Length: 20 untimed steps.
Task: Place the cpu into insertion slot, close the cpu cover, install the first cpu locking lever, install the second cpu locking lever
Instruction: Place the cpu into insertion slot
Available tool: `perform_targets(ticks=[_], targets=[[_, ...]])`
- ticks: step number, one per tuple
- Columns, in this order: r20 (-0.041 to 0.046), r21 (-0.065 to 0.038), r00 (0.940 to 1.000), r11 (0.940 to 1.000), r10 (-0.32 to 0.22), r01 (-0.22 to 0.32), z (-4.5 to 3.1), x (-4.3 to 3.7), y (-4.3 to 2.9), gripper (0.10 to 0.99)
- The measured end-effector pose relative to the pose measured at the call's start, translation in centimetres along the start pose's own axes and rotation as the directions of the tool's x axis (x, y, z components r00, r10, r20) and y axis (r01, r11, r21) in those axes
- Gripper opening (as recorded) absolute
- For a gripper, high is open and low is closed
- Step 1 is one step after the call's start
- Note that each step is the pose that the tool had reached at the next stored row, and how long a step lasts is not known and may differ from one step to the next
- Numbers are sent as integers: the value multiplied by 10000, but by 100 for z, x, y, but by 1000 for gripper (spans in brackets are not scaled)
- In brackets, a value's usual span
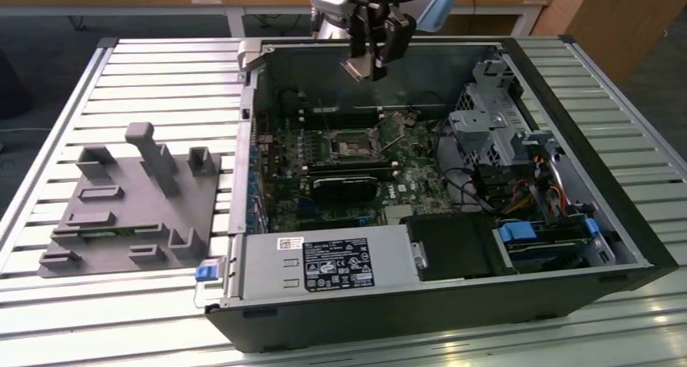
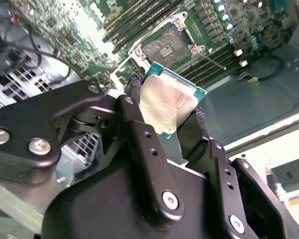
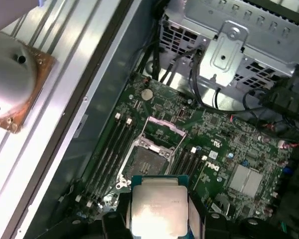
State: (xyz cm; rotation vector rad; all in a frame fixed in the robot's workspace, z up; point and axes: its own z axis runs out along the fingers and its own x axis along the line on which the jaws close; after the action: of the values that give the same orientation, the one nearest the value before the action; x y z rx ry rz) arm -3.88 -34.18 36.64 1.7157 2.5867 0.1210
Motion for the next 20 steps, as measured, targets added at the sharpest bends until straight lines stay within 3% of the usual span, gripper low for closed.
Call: perform_targets(ticks=[5, 10, 20], targets=[[77, -14, 9960, 9960, 891, -891, 21, 0, -2, 541], [147, -31, 9862, 9864, 1646, -1646, 38, -1, -3, 541], [191, -43, 9760, 9761, 2171, -2171, 63, -1, -5, 541]])
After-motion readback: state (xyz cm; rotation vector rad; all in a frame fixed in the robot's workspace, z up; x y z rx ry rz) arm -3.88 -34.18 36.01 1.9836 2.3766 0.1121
